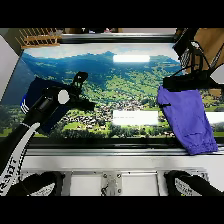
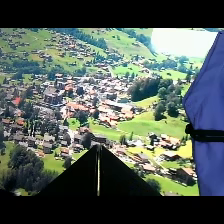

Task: Fold the clothes and pants, and hang the long-sleeved shirts on hangers.

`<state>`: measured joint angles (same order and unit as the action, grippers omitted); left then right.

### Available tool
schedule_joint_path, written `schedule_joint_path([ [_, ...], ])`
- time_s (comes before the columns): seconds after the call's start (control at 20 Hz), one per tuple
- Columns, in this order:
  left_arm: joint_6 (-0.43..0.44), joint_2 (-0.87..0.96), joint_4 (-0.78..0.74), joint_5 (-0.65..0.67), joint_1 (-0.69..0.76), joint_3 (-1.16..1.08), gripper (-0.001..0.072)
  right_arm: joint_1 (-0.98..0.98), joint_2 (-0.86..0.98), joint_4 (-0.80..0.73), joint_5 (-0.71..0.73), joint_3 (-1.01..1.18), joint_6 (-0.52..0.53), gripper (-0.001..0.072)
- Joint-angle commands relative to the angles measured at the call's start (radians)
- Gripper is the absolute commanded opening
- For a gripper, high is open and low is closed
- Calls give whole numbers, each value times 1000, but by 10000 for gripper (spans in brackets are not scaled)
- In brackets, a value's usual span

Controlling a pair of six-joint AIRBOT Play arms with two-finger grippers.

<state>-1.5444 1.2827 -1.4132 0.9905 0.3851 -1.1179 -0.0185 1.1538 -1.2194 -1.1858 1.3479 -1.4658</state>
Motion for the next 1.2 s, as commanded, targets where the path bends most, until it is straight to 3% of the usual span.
schedule_joint_path([
  [0.0, 0, 0, 0, 0, -1, -1, 21, 0, 1, 0, 0, 1, 0, 6],
  [0.55, 21, 0, -30, -39, -2, -1, 22, 0, 1, 0, 0, 1, 0, 6],
  [0.6, 35, -4, -112, -80, -14, -3, 266, 0, 1, 0, 0, 1, 0, 6],
  [0.65, 14, -5, -210, -113, -35, -13, 698, 0, 1, 0, 0, 1, 0, 6],
  [0.8, -106, 62, -465, -82, -194, -128, 698, 0, 3, 0, 0, 1, 0, 6],
  [1.0, -106, 246, -380, -69, -417, -239, 698, 0, 8, 0, 0, 1, 0, 6],
  [1.15, -106, 384, -366, -65, -488, -284, 698, 0, 8, 0, 0, 1, 0, 6],
])
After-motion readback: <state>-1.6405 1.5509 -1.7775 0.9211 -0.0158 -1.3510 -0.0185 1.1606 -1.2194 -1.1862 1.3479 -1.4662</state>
